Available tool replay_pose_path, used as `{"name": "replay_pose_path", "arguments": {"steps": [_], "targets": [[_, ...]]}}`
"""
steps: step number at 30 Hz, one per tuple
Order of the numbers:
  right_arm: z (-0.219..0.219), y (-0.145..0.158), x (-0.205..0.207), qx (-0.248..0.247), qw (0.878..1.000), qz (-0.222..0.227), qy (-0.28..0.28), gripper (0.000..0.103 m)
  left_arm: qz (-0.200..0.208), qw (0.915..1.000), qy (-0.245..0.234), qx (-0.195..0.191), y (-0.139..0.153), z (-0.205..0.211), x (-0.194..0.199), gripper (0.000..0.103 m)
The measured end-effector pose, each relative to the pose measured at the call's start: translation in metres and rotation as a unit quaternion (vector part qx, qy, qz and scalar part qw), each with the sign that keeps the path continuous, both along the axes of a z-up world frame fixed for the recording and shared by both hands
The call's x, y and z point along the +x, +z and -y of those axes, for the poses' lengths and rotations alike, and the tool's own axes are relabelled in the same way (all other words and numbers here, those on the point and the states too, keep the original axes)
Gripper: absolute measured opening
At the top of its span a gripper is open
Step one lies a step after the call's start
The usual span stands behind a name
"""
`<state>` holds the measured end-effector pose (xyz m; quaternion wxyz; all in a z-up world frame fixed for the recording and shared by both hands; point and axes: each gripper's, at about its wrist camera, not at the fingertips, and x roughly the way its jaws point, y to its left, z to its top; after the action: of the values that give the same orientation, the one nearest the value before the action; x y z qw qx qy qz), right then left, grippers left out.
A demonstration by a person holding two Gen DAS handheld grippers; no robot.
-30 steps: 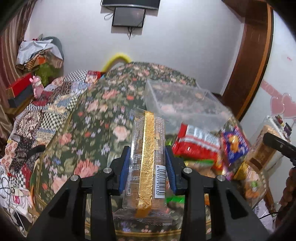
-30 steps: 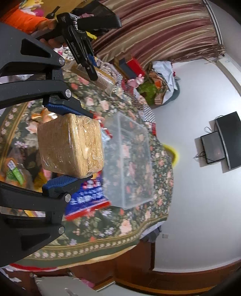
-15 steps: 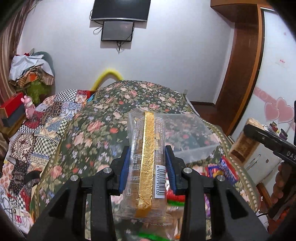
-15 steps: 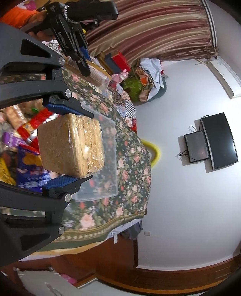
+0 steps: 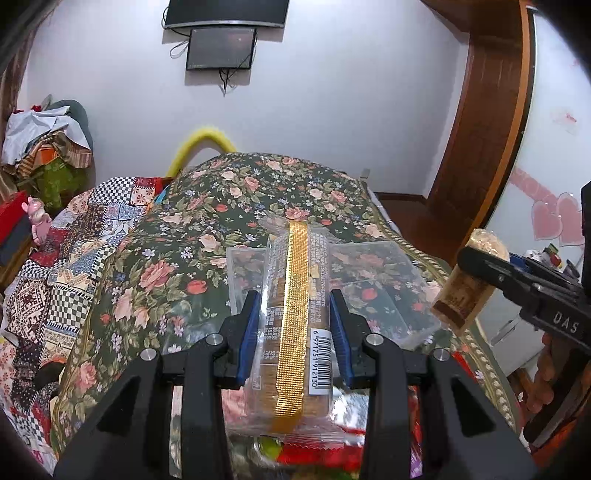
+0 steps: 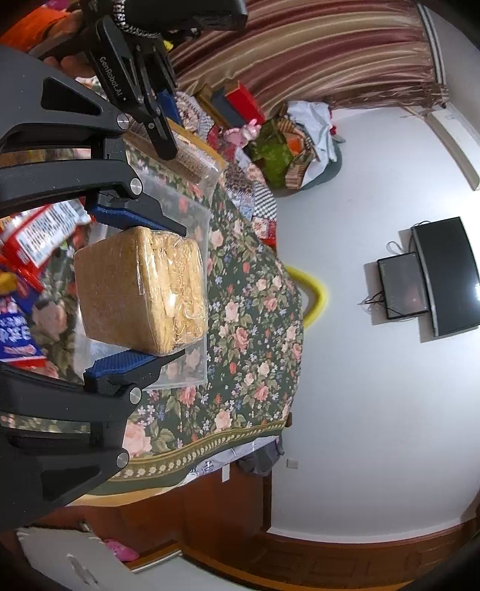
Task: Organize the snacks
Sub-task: 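Lift both held snacks and carry them over the clear plastic box, then lower the wafer pack into the box and open the left tool while the right releases the bread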
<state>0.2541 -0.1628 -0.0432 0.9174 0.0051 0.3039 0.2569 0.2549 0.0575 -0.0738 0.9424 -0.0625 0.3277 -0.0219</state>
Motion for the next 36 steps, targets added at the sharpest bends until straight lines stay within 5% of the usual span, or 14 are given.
{"name": "replay_pose_path", "arguments": {"steps": [23,28,36], "targets": [[-0.029,-0.059,0.059,-0.061,0.993,-0.102,0.024,0.053,-0.089,0.996,-0.004,-0.002,-0.06,-0.002,0.078,0.037],[-0.025,-0.051,0.054,-0.052,0.994,-0.094,0.017,0.064,-0.077,0.997,-0.008,-0.007,-0.049,-0.002,0.068,0.039],[-0.014,-0.018,0.03,-0.044,0.997,-0.059,0.013,0.064,-0.047,0.9988,-0.014,-0.004,-0.013,0.001,0.03,0.039]]}}
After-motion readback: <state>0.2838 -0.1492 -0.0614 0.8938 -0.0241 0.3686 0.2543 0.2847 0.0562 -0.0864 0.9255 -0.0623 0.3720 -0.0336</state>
